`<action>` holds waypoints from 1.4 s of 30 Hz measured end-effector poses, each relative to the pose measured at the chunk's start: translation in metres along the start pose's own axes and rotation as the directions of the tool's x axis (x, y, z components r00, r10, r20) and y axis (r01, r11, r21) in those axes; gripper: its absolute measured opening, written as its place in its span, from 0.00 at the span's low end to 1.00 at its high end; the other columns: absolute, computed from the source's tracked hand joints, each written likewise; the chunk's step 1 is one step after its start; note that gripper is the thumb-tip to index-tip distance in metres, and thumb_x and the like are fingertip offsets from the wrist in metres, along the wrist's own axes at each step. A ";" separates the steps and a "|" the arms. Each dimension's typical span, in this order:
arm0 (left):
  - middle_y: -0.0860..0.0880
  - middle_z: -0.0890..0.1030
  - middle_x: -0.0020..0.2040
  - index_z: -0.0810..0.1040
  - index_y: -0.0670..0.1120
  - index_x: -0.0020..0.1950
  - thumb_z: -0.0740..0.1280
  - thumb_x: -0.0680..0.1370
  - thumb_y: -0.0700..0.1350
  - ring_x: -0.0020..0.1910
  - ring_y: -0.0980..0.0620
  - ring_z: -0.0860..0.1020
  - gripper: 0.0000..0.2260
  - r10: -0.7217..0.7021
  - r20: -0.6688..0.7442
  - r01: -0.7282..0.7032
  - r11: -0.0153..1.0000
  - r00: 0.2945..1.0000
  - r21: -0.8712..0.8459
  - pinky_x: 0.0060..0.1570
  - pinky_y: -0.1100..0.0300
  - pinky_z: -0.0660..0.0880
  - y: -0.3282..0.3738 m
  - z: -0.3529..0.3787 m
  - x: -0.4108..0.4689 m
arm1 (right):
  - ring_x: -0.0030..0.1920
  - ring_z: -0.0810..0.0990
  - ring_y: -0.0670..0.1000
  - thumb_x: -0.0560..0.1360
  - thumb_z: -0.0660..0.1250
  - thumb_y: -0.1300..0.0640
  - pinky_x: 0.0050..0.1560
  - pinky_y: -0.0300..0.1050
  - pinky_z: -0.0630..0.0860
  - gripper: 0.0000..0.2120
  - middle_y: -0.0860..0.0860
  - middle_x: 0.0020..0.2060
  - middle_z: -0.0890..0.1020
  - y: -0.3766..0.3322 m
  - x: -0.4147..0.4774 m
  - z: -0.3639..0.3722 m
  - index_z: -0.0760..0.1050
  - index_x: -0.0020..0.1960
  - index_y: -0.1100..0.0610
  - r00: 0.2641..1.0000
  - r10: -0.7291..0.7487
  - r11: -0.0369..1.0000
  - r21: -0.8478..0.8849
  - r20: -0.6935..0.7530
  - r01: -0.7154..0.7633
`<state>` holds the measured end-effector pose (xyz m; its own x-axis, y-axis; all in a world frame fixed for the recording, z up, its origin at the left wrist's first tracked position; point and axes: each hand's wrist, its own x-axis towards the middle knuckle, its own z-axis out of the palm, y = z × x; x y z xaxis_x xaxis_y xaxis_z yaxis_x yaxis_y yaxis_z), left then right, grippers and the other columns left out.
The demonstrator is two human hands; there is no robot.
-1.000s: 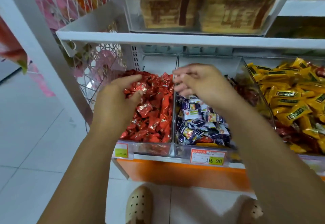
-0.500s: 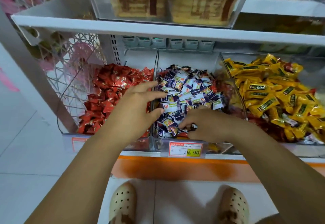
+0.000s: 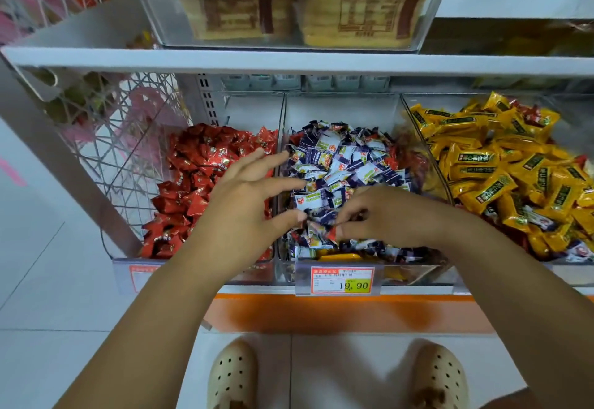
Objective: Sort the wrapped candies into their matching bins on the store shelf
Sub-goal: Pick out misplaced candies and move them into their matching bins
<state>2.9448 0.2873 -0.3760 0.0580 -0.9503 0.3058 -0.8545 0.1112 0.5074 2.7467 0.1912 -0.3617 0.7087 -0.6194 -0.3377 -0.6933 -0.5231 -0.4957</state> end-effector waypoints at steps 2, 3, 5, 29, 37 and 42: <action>0.63 0.74 0.63 0.81 0.58 0.58 0.71 0.67 0.62 0.64 0.54 0.63 0.21 0.029 -0.044 -0.028 0.999 0.999 0.017 0.67 0.57 0.59 0.004 0.000 0.001 | 0.45 0.77 0.43 0.76 0.66 0.45 0.43 0.36 0.71 0.06 0.40 0.42 0.79 -0.001 -0.003 -0.008 0.80 0.46 0.44 0.994 0.005 0.995 0.101 -0.111 0.006; 0.64 0.75 0.58 0.81 0.58 0.58 0.69 0.66 0.66 0.59 0.54 0.64 0.24 0.031 -0.052 -0.030 0.999 0.998 0.017 0.63 0.58 0.61 0.008 0.000 0.001 | 0.45 0.78 0.42 0.76 0.66 0.45 0.43 0.37 0.72 0.06 0.41 0.42 0.80 -0.003 -0.004 -0.011 0.81 0.46 0.44 0.988 0.009 0.985 0.174 -0.156 0.019; 0.66 0.75 0.52 0.81 0.58 0.58 0.67 0.65 0.66 0.55 0.55 0.65 0.25 0.013 -0.053 -0.014 1.000 0.999 -0.013 0.60 0.61 0.63 0.014 0.003 0.002 | 0.44 0.79 0.40 0.76 0.67 0.47 0.44 0.38 0.73 0.06 0.41 0.43 0.82 -0.011 -0.003 -0.012 0.82 0.47 0.45 0.978 -0.004 0.954 0.292 -0.211 0.067; 0.50 0.83 0.42 0.79 0.52 0.46 0.70 0.76 0.43 0.40 0.54 0.78 0.03 -0.264 -0.082 0.167 0.790 0.961 -0.591 0.44 0.63 0.73 -0.010 -0.019 -0.002 | 0.67 0.58 0.52 0.74 0.68 0.43 0.67 0.53 0.54 0.06 0.43 0.62 0.72 -0.010 0.004 0.005 0.82 0.49 0.38 0.912 -0.190 0.917 -0.397 -0.365 0.032; 0.49 0.82 0.41 0.80 0.50 0.47 0.69 0.77 0.43 0.37 0.55 0.77 0.02 -0.286 -0.104 0.177 0.798 0.952 -0.576 0.38 0.66 0.71 -0.007 -0.018 0.001 | 0.58 0.62 0.52 0.78 0.61 0.44 0.54 0.47 0.59 0.15 0.48 0.50 0.64 -0.028 0.041 0.048 0.77 0.62 0.44 0.917 -0.262 0.843 -0.535 -0.300 0.066; 0.47 0.81 0.39 0.80 0.51 0.47 0.68 0.77 0.44 0.35 0.53 0.74 0.03 -0.295 -0.120 0.176 0.798 0.948 -0.576 0.35 0.65 0.70 -0.005 -0.022 0.001 | 0.60 0.62 0.55 0.74 0.65 0.43 0.57 0.50 0.61 0.21 0.50 0.50 0.61 -0.029 0.044 0.055 0.73 0.66 0.45 0.922 -0.216 0.806 -0.592 -0.322 -0.018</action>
<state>2.9609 0.2919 -0.3605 0.3690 -0.8988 0.2367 -0.3747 0.0891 0.9228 2.8053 0.2110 -0.4060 0.7611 -0.6464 0.0537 -0.6485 -0.7570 0.0798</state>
